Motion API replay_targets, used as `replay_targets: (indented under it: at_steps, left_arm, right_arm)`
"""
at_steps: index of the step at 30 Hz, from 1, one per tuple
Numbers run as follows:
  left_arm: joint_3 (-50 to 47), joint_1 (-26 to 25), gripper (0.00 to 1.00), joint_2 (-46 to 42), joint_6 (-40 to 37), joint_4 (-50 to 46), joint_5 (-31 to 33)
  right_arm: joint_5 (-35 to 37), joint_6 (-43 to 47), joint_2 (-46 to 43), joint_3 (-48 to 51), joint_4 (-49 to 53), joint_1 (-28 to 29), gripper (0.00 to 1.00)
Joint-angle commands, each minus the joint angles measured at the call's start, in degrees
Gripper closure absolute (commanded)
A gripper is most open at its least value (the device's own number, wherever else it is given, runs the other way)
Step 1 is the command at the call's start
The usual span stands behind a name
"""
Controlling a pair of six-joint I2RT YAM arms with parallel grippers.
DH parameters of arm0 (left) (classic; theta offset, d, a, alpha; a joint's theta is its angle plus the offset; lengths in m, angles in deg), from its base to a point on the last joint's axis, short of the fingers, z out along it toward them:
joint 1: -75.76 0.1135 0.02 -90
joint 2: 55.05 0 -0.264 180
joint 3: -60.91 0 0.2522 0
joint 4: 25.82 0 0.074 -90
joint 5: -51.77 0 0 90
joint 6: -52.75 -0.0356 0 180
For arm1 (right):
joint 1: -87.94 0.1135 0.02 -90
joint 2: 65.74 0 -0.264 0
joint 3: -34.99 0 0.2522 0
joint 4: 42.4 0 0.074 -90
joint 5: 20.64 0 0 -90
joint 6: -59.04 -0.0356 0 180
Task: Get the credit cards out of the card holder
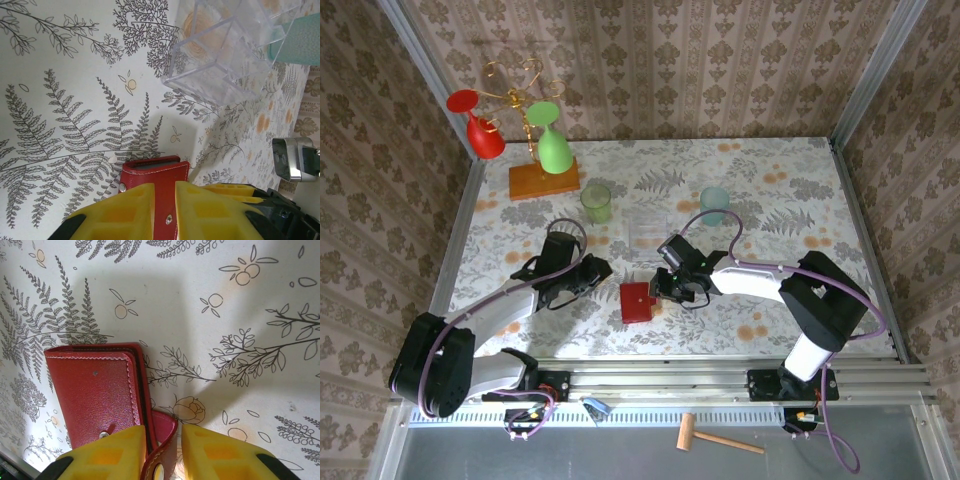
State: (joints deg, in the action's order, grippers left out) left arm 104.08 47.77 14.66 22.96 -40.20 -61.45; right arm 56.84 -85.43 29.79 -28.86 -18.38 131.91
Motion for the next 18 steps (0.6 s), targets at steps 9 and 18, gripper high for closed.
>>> replay_targets:
  at_steps: [9, 18]
  left_arm:
    - [1.1, 0.0, 0.81, 2.0, 0.1, 2.0, -1.2]
    - [3.4, -1.4, 0.80, 5.1, -0.3, 3.1, -1.9]
  right_arm:
    - [-0.1, -0.7, -0.8, -0.4, 2.2, -0.4, 0.98]
    - [1.7, -0.3, -7.2, -0.8, 4.8, -0.4, 1.00]
